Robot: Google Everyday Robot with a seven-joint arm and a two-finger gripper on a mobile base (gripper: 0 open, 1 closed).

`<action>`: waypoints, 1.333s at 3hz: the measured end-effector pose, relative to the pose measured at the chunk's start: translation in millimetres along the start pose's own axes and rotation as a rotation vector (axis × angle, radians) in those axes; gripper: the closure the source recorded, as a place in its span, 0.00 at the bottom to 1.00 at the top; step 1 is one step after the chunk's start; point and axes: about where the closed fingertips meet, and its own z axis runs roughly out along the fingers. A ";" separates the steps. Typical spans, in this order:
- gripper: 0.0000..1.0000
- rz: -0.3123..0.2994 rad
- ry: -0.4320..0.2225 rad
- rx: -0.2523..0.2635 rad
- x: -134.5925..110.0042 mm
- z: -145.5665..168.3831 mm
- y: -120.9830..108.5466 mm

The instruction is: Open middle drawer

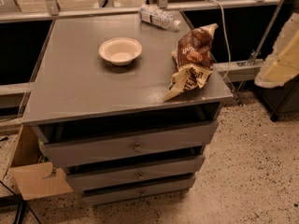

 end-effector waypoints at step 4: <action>0.66 0.000 0.000 0.000 0.0 0.0 0.0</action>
Offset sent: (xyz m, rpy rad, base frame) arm 0.0000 0.0000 0.0000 0.0000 0.0000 0.0000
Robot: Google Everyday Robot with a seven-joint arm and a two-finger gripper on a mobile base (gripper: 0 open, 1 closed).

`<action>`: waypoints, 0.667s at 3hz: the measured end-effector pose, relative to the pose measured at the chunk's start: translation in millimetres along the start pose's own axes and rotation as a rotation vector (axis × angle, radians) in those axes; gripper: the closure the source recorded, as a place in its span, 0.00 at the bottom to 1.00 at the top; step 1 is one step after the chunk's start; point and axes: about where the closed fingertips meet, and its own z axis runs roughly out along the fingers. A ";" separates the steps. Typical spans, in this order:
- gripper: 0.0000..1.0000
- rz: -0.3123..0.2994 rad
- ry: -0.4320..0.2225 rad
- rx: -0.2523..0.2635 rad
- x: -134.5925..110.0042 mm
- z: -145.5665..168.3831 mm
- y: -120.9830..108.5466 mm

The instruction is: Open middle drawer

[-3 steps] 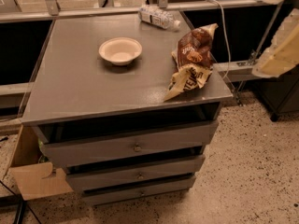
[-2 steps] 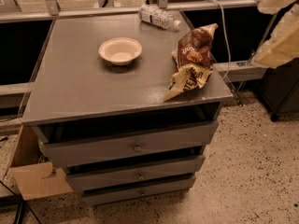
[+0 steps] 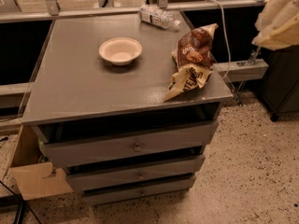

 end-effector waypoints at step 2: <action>0.92 0.000 0.000 0.000 0.0 0.0 0.0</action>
Offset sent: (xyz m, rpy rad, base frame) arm 0.0000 0.0000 0.0000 0.0000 0.0000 0.0000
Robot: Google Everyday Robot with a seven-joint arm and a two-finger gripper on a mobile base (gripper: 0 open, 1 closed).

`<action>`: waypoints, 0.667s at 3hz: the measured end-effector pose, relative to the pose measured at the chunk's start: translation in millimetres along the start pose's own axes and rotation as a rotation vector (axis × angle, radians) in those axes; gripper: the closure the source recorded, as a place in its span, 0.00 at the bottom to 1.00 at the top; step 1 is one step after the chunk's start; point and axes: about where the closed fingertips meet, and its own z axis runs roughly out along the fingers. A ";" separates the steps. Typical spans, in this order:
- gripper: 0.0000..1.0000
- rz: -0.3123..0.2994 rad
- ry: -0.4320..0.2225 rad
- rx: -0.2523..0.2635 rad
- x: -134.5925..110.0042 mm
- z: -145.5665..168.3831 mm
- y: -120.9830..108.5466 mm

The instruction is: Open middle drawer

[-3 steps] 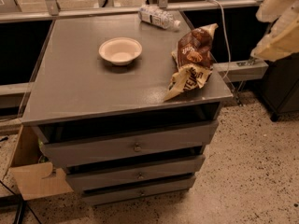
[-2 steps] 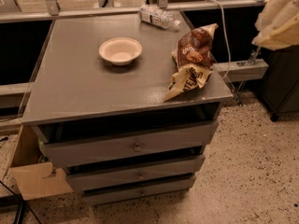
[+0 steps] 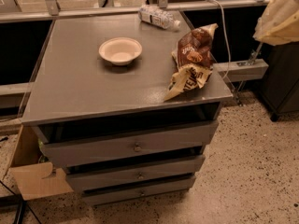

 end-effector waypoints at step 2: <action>0.85 0.000 0.000 0.000 0.0 0.0 0.0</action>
Offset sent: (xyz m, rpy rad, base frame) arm 0.0000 0.0000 0.0000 0.0000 0.0000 0.0000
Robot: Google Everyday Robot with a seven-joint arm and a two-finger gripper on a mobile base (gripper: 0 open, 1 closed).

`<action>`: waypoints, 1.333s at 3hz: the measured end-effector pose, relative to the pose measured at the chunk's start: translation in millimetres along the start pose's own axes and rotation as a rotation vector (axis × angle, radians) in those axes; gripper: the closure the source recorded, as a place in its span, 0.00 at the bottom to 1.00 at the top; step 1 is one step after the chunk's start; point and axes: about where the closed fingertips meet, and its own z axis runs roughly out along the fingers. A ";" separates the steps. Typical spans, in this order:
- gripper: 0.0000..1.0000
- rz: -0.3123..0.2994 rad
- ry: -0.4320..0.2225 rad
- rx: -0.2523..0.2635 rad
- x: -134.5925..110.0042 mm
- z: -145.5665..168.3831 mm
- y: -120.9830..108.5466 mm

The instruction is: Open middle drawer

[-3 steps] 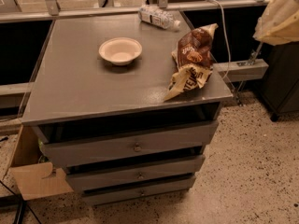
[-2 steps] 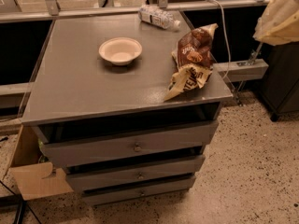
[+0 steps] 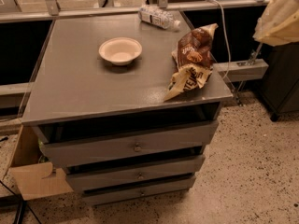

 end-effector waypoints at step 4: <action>0.36 0.000 0.000 0.000 0.0 0.0 0.0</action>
Offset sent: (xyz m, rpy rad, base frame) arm 0.0000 0.0000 0.0000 0.0000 0.0000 0.0000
